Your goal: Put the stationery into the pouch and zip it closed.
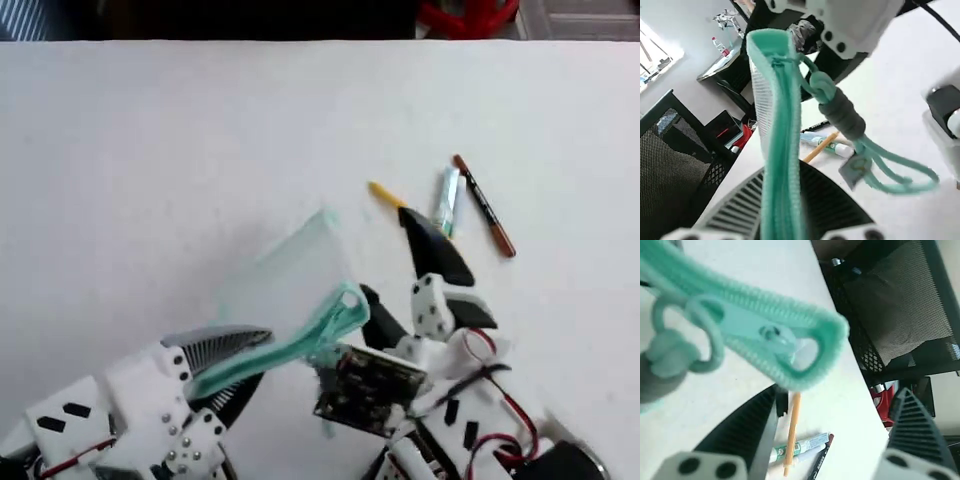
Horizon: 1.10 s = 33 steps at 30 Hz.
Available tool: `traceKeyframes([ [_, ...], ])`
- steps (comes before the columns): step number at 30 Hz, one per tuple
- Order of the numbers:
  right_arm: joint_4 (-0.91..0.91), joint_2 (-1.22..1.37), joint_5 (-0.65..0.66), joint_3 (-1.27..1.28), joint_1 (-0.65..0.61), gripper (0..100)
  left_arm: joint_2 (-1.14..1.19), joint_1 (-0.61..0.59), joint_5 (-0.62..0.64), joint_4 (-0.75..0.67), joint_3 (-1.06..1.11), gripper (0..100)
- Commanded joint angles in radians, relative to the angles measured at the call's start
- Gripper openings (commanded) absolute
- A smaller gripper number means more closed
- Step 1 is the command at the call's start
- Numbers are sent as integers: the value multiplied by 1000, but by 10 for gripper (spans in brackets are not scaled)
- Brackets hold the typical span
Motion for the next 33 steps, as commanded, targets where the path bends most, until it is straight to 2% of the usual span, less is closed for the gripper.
traceKeyframes([
  [1,-35,-19,-12,-26,33,326,7,-107,130,-107,-5,24],
  [6,-38,-21,-15,-26,45,326,7,-156,311,-144,-110,24],
  [9,-102,-28,-51,-38,44,326,7,-147,331,-129,-219,24],
  [11,-130,-19,-109,-66,27,326,7,-96,334,-86,-282,24],
  [18,-142,-27,-293,-74,-285,326,8,185,315,92,-470,24],
  [22,-45,-22,-311,-152,-377,325,8,260,229,180,-506,24],
  [27,87,-19,-311,-233,-607,325,8,355,167,295,-594,24],
  [30,96,-15,-304,-232,-630,325,8,415,163,322,-598,24],
  [33,122,44,-304,-232,-690,325,8,423,158,316,-569,24],
])
